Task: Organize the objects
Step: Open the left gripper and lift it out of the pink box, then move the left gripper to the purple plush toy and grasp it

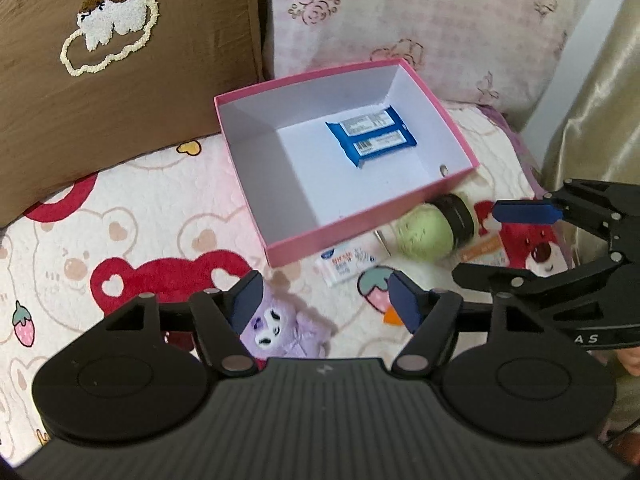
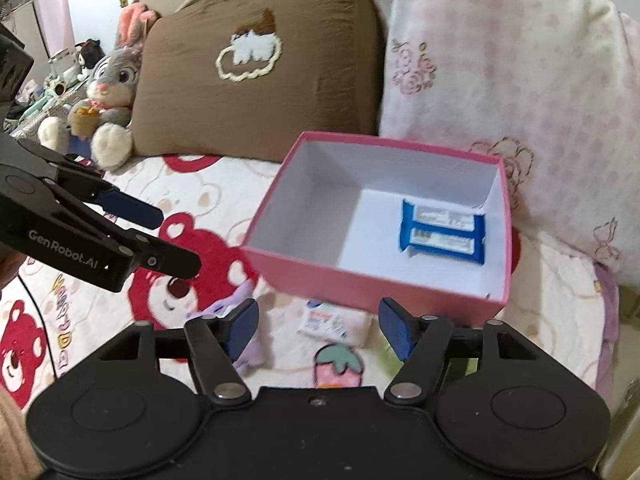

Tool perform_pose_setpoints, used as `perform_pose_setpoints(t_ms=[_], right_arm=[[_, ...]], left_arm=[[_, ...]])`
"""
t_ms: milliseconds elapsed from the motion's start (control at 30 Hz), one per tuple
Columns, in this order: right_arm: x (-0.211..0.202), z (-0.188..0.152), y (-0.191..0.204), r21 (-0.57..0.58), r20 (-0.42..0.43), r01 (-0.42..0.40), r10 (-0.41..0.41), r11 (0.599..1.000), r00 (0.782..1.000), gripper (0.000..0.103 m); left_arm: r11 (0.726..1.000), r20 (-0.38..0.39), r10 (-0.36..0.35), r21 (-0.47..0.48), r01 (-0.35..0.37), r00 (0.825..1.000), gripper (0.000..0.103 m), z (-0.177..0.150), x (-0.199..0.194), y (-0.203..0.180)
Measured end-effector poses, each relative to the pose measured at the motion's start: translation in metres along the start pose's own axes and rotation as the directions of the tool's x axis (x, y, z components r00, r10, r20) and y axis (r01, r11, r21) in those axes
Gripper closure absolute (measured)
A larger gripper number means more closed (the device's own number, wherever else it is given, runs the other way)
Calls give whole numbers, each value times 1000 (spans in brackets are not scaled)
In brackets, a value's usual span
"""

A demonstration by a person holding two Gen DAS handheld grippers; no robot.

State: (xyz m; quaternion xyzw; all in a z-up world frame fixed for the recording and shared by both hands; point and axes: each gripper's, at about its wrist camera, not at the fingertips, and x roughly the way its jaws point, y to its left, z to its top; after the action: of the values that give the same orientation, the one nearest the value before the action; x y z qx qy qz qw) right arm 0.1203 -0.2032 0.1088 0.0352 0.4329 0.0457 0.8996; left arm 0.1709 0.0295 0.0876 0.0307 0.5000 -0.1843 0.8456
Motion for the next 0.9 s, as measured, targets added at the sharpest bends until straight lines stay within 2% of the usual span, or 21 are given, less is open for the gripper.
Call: perform_pose_setpoints(t_ms=[133, 367, 500, 600, 700, 767, 900], right_arm=[[-3, -13, 16, -17, -6, -15, 15, 1000, 1000, 12], [3, -36, 41, -28, -13, -62, 61, 998, 998, 12], [13, -47, 52, -17, -14, -91, 91, 996, 996, 12], [24, -55, 55, 33, -22, -152, 153, 988, 988, 12], [38, -67, 52, 151, 20, -205, 204, 967, 979, 12], [52, -71, 52, 213, 15, -206, 208, 955, 978, 12], [83, -78, 58, 211, -39, -181, 193, 961, 980, 12]], left_arm=[[1000, -2, -31, 4, 31, 1000, 27, -20, -3, 2], [998, 7, -62, -21, 62, 998, 15, -50, 6, 20], [997, 20, -72, -22, 72, 997, 15, -62, 16, 33], [996, 46, -85, -26, 86, 995, 15, -69, 24, 42], [997, 70, -79, -3, 80, 994, 15, -76, 34, 49], [997, 74, -79, 7, 78, 994, 15, -81, 43, 54], [995, 38, -99, -27, 100, 994, 15, -89, 67, 68]])
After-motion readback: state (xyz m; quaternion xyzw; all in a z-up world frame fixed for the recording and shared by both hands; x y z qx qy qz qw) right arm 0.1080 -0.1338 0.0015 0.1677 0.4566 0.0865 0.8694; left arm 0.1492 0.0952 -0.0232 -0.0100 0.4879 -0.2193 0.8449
